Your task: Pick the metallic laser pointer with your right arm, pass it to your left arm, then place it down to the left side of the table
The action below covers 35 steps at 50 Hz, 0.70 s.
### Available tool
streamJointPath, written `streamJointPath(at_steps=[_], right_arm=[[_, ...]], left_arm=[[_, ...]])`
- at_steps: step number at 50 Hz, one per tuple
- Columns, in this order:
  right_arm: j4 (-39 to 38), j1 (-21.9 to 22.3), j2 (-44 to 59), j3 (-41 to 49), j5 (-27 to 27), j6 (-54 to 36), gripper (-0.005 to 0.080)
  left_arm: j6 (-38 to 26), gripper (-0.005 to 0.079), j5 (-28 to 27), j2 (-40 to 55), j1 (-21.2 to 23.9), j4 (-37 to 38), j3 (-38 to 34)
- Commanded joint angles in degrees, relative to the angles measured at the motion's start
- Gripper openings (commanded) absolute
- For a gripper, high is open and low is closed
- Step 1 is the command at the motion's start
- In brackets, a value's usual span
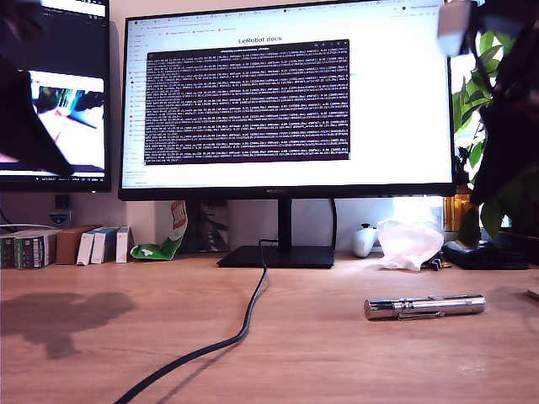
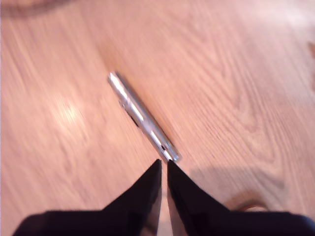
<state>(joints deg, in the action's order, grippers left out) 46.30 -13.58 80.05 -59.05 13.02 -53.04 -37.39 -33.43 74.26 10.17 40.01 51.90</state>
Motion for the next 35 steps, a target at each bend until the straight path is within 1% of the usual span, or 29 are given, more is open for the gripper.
streamJointPath(at_steps=[1,9,14,27,31,33,35], right_arm=[[-0.5,-1.2,1.9,0.5,-2.3,-2.4,-0.0011],[-0.6,-2.9,5.4,0.4,-6.5,-6.0,-0.0011],[-0.5,-3.7,7.5,0.2,-8.9,-7.5,-0.0011],[-0.2,-5.3,10.7,-2.9,-9.7,-8.6,-0.0011],[-1.3,-6.0,11.7,-3.4,-11.7,-8.5,-0.0009],[-2.0,-6.6,12.1,-3.4,-12.6,-8.5,0.001],[-2.6,-7.1,12.3,-3.4,-12.7,-8.5,0.0071]], left_arm=[[-0.6,-0.0019,0.5,1.4,0.8,0.1,1.4],[-1.7,-0.0019,1.6,4.1,2.5,0.3,2.5],[-2.1,-0.002,3.5,5.8,2.9,1.0,3.2],[-2.1,-0.002,4.3,8.0,3.4,1.5,5.2],[-2.1,-0.002,4.3,8.0,3.4,1.6,5.9],[-2.1,-0.002,4.3,8.0,3.3,1.7,6.1],[-2.1,-0.0019,4.3,8.0,3.3,1.7,6.3]])
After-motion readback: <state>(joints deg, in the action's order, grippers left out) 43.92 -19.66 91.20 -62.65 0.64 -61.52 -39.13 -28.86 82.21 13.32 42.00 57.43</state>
